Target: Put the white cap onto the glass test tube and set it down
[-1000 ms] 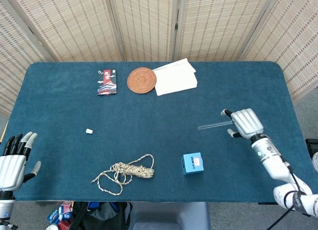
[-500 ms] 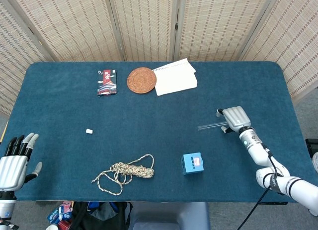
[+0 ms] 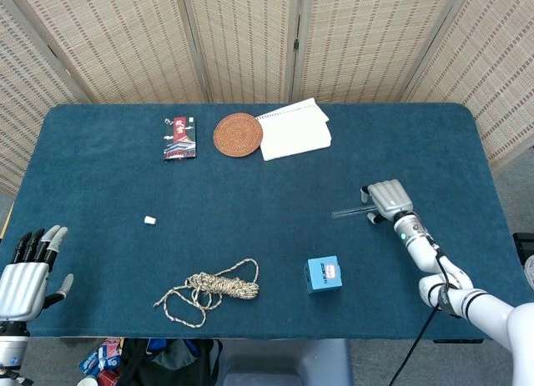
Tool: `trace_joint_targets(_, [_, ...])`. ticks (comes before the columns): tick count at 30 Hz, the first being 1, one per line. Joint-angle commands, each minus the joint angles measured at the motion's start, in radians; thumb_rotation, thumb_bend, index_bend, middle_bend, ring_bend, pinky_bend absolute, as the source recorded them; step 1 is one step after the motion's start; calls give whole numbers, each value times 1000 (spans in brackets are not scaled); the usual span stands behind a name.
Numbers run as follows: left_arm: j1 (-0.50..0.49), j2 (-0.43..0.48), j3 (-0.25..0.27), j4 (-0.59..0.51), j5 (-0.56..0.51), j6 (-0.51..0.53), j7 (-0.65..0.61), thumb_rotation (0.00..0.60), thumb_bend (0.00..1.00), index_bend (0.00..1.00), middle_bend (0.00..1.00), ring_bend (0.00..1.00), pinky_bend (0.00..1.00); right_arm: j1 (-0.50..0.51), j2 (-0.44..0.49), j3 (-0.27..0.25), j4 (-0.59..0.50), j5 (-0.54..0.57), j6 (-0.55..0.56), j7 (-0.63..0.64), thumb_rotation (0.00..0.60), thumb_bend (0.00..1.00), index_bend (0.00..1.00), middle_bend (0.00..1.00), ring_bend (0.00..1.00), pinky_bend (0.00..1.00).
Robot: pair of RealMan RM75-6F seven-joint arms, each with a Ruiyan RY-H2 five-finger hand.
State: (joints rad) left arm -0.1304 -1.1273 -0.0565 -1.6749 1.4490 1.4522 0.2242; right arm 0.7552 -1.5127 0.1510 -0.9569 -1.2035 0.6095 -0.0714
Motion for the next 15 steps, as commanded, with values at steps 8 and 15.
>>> trace_joint_targets(8, [-5, -5, 0, 6, 1, -6, -2, 600, 337, 54, 29, 13, 5, 13, -31, -11, 48, -3, -18, 10, 600, 268, 441, 953, 1000, 1000])
trace_joint_targets(15, [-4, -8, 1, 14, -4, -8, -6, 600, 337, 54, 29, 13, 5, 22, -45, -15, 75, 6, -35, 3, 600, 280, 453, 953, 1000, 1000])
